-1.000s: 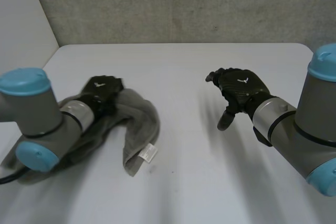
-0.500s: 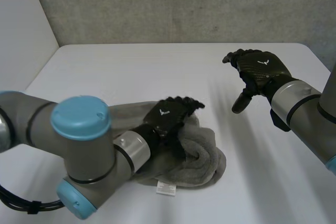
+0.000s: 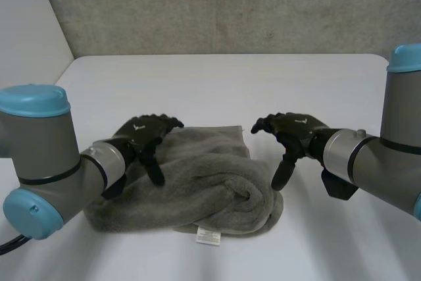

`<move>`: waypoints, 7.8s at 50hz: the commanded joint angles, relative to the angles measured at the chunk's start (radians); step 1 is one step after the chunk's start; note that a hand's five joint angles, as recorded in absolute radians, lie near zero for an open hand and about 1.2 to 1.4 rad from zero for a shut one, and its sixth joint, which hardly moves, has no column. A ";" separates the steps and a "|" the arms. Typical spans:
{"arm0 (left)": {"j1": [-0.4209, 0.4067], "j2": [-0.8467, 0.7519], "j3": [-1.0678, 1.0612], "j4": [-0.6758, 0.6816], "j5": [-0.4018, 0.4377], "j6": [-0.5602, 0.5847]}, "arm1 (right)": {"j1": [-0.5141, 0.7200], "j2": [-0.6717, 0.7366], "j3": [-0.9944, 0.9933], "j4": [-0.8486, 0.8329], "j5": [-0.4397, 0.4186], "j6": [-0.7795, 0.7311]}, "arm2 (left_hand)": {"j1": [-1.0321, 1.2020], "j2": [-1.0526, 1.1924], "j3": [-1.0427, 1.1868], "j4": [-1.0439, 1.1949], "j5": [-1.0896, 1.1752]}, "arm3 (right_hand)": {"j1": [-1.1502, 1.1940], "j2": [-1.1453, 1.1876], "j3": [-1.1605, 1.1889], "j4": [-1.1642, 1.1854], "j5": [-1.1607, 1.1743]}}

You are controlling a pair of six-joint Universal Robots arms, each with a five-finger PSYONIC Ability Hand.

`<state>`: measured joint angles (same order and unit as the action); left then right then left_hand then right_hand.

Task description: Fold the towel.

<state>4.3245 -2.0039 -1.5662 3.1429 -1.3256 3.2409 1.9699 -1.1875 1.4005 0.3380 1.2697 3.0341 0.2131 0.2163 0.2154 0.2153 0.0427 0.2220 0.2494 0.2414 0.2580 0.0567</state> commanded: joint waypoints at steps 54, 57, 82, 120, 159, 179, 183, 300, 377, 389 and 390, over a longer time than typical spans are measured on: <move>-0.220 0.008 0.188 0.009 -0.121 0.017 | 0.046 0.128 0.032 -0.356 0.096 0.069 | 1.183 1.180 1.181 1.181 1.179 | 1.174 1.147 1.155 1.138 1.165; -0.149 0.055 0.242 0.031 -0.164 0.008 | 0.040 0.114 -0.094 -0.378 0.190 -0.024 | 1.183 1.180 1.181 1.181 1.179 | 1.174 1.147 1.155 1.138 1.165; -0.195 0.255 -0.242 0.230 -0.198 -0.182 | 0.055 0.155 -0.178 -0.346 0.214 -0.076 | 1.183 1.180 1.181 1.181 1.179 | 1.174 1.147 1.155 1.138 1.165; -0.367 0.154 -0.021 0.224 -0.164 -0.059 | -0.115 -0.069 0.062 -0.221 0.162 -0.127 | 0.294 0.291 0.292 0.292 0.290 | -0.047 -0.075 -0.067 -0.083 -0.057; -0.307 -0.343 0.339 0.069 0.100 0.487 | -0.255 -0.161 0.414 -0.366 0.050 -0.159 | 0.614 0.611 0.612 0.612 0.610 | -0.047 -0.075 -0.067 -0.083 -0.057; -0.307 -0.378 0.339 0.074 0.100 0.488 | -0.264 -0.158 0.426 -0.367 0.053 -0.189 | 0.585 0.581 0.582 0.582 0.580 | -0.047 -0.075 -0.067 -0.083 -0.057; -0.307 -0.378 0.342 0.075 0.088 0.490 | -0.263 -0.158 0.426 -0.367 0.053 -0.192 | 1.181 1.178 1.178 1.179 1.177 | -0.047 -0.075 -0.067 -0.083 -0.057; -0.088 0.157 -0.010 0.242 -0.294 0.296 | 0.208 0.241 -0.578 0.074 0.292 -0.507 | 1.183 1.180 1.181 1.181 1.179 | 1.174 1.147 1.155 1.138 1.165; -0.190 0.482 -0.100 0.404 -0.350 0.072 | 0.020 0.066 0.057 -0.200 -0.026 0.190 | 1.183 1.180 1.181 1.181 1.179 | 0.277 0.250 0.257 0.241 0.268; -0.183 0.485 -0.054 0.359 -0.354 0.068 | -0.111 -0.116 0.228 -0.248 -0.024 -0.049 | 1.183 1.180 1.181 1.181 1.179 | 0.348 0.321 0.329 0.312 0.339; -0.186 0.488 -0.055 0.359 -0.356 0.068 | -0.111 -0.116 0.229 -0.248 -0.024 -0.049 | 1.183 1.180 1.181 1.181 1.179 | 0.347 0.320 0.328 0.311 0.338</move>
<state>4.1411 -1.5202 -1.6216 3.5081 -1.6782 3.3104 1.9252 -1.2602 1.5653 0.1029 1.2534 3.1086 1.2053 1.2180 1.2176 1.2195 1.0343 0.6308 0.6333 0.6349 0.6329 0.4531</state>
